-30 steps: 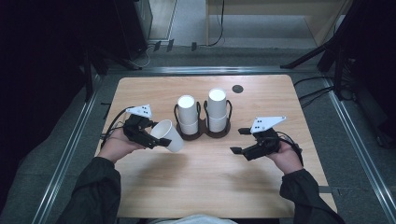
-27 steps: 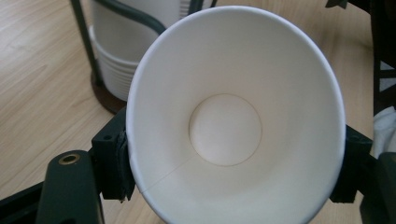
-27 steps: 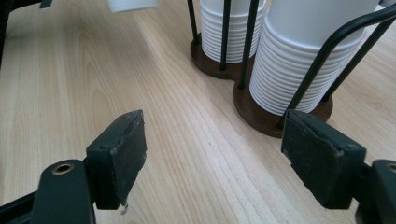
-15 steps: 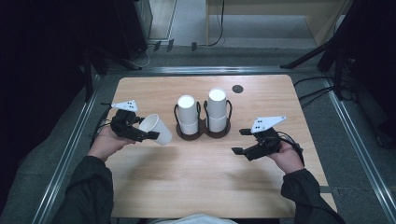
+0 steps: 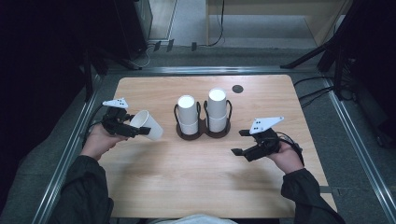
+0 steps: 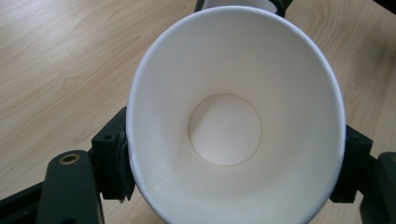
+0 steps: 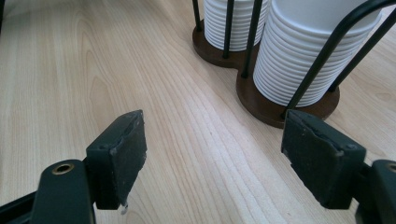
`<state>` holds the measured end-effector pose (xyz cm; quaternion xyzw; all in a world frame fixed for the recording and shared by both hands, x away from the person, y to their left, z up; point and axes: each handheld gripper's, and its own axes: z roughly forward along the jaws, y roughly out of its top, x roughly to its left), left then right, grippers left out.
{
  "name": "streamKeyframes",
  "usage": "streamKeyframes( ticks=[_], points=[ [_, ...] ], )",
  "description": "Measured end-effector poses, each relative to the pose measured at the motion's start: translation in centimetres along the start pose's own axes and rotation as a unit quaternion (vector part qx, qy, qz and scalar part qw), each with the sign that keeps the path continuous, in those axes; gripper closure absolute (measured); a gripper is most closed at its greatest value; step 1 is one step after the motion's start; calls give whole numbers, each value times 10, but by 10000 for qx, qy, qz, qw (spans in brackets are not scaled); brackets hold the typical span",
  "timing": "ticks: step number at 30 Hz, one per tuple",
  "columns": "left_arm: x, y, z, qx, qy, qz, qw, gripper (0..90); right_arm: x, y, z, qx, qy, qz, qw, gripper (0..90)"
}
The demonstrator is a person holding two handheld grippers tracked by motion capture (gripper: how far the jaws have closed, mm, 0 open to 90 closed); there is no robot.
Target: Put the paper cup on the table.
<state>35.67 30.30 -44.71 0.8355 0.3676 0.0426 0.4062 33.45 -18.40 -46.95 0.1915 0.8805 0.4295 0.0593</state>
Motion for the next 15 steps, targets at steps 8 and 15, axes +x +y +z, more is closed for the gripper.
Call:
streamKeyframes(
  ticks=[8,15],
  points=[
    [16,-7,-10,-122,186,-274,9994,227,0,-1,1,34,4,11,10000,224],
    [29,-10,-16,-115,378,-439,9983,227,1,0,4,79,7,-24,10000,224]
  ],
)
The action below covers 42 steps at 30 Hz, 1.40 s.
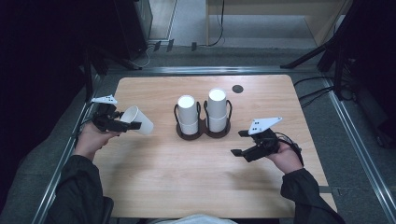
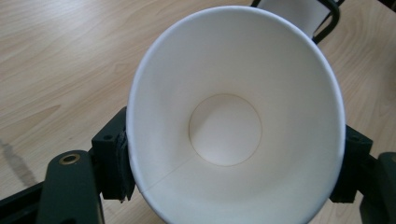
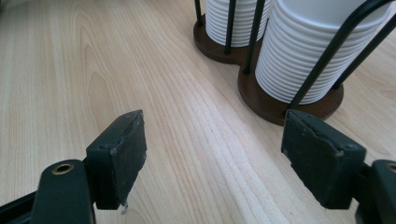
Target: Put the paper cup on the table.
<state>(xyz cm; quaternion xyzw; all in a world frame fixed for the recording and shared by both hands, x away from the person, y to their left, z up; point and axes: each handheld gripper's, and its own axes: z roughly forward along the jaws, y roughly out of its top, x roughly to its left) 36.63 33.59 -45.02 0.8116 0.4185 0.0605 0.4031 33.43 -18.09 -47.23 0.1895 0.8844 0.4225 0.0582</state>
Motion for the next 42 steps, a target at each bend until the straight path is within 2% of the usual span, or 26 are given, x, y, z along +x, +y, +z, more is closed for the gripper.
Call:
streamKeyframes(
  ticks=[3,6,8,10,11,14,18,22,26,30,36,37,42],
  points=[
    [7,1,0,51,173,-75,9998,227,1,0,4,69,21,-26,10000,225],
    [9,2,-1,62,227,-77,9997,227,2,0,5,106,34,-25,9999,224],
    [11,3,0,149,380,-59,9991,227,3,0,6,111,39,-34,9999,224],
    [14,2,1,195,427,-85,9989,227,2,0,6,114,29,-38,9999,225],
    [15,2,3,265,551,-82,9981,227,2,0,7,115,39,-39,9999,225],
    [17,1,5,341,604,-100,9975,226,2,0,7,117,29,-38,9999,225],
    [21,-1,7,447,796,-200,9956,226,1,-1,7,123,19,-14,9999,225],
    [24,-2,8,600,1094,-208,9920,222,1,-1,7,131,30,-11,9999,224],
    [27,-4,10,690,1244,-232,9896,218,1,-1,8,140,32,-17,9999,224],
    [29,-6,10,705,1323,-276,9883,212,2,0,8,130,31,-28,9999,225],
    [32,-9,16,875,1450,-352,9849,206,3,0,9,147,35,-42,9999,224],
    [33,-10,17,927,1506,-381,9835,202,2,0,9,143,30,-33,9999,225],
    [32,-10,19,993,1560,-363,9821,198,2,0,9,152,29,-40,9999,225]
  ],
)
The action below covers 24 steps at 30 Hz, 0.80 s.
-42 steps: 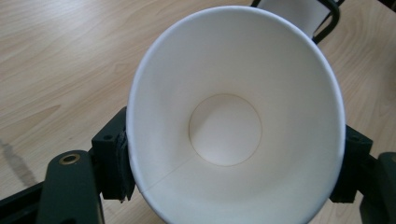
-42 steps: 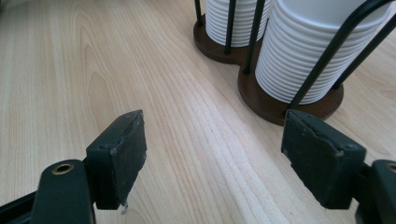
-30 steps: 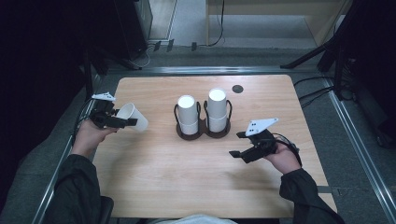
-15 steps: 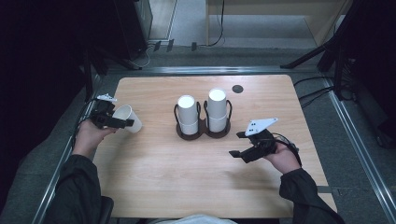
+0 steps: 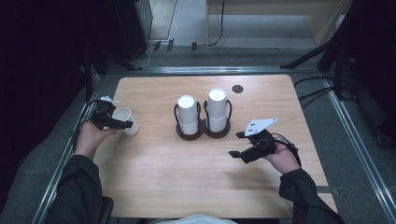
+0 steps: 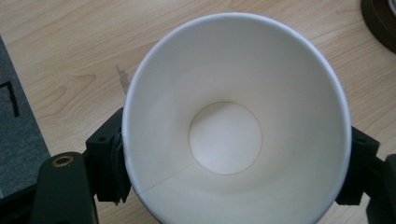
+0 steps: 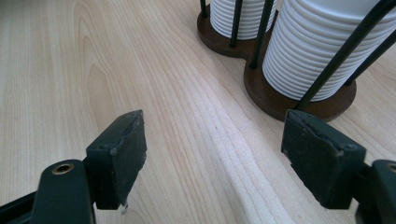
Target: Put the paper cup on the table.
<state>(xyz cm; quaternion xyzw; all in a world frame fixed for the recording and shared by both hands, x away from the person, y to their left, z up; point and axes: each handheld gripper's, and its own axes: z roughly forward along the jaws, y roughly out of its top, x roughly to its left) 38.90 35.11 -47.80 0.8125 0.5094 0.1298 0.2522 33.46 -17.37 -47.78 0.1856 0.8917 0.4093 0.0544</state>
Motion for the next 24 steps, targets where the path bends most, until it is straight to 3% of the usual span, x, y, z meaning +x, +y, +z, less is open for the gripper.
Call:
streamKeyframes(
  ticks=[5,10,16,24],
  points=[
    [0,0,2,12,-75,-47,10000,192,0,0,0,0,7,-2,10000,225],
    [-2,0,4,3,-116,40,9999,179,0,0,0,-3,-7,-4,10000,225],
    [-4,1,8,116,-32,58,9999,128,0,0,-1,-6,-6,-1,10000,225],
    [-2,1,7,39,-305,-138,9994,92,0,0,0,11,-15,-14,10000,225]
  ],
)
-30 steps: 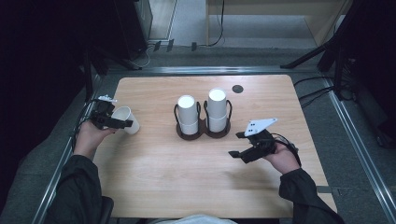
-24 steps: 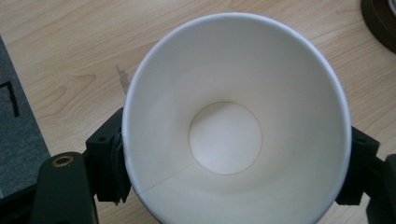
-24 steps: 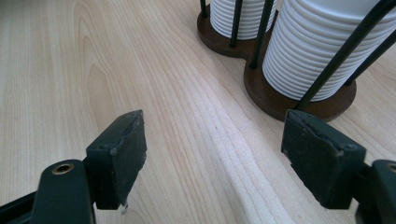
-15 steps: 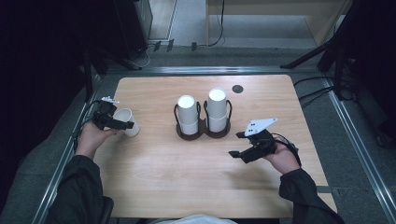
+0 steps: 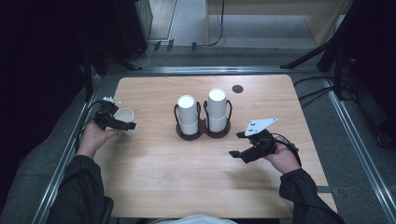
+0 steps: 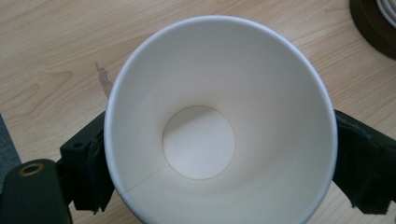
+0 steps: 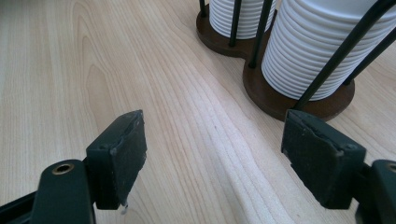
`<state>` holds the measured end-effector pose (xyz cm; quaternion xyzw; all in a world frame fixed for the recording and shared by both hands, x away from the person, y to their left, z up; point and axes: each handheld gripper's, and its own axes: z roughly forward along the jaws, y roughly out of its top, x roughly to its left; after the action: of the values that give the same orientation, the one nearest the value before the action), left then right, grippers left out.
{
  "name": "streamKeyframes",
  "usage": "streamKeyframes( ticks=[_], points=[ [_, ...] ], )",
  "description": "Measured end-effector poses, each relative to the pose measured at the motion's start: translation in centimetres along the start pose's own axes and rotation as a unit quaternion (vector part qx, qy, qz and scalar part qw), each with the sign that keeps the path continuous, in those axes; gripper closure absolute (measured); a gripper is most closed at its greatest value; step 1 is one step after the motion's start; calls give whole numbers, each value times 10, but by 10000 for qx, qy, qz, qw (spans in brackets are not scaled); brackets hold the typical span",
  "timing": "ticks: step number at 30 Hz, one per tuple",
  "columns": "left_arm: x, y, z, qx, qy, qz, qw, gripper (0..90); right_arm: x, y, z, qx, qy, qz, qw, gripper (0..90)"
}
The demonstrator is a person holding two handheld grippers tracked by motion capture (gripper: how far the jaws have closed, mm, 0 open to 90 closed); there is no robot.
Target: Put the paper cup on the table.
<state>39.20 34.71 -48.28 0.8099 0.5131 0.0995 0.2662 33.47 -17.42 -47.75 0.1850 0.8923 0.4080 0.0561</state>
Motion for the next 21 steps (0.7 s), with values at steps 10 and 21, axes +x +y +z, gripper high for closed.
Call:
streamKeyframes(
  ticks=[10,21],
  points=[
    [3,1,-7,-219,-148,-243,9994,22,0,0,-1,-17,13,34,10000,225],
    [4,1,-17,-422,-260,-402,9980,21,0,0,0,13,18,9,10000,224]
  ],
)
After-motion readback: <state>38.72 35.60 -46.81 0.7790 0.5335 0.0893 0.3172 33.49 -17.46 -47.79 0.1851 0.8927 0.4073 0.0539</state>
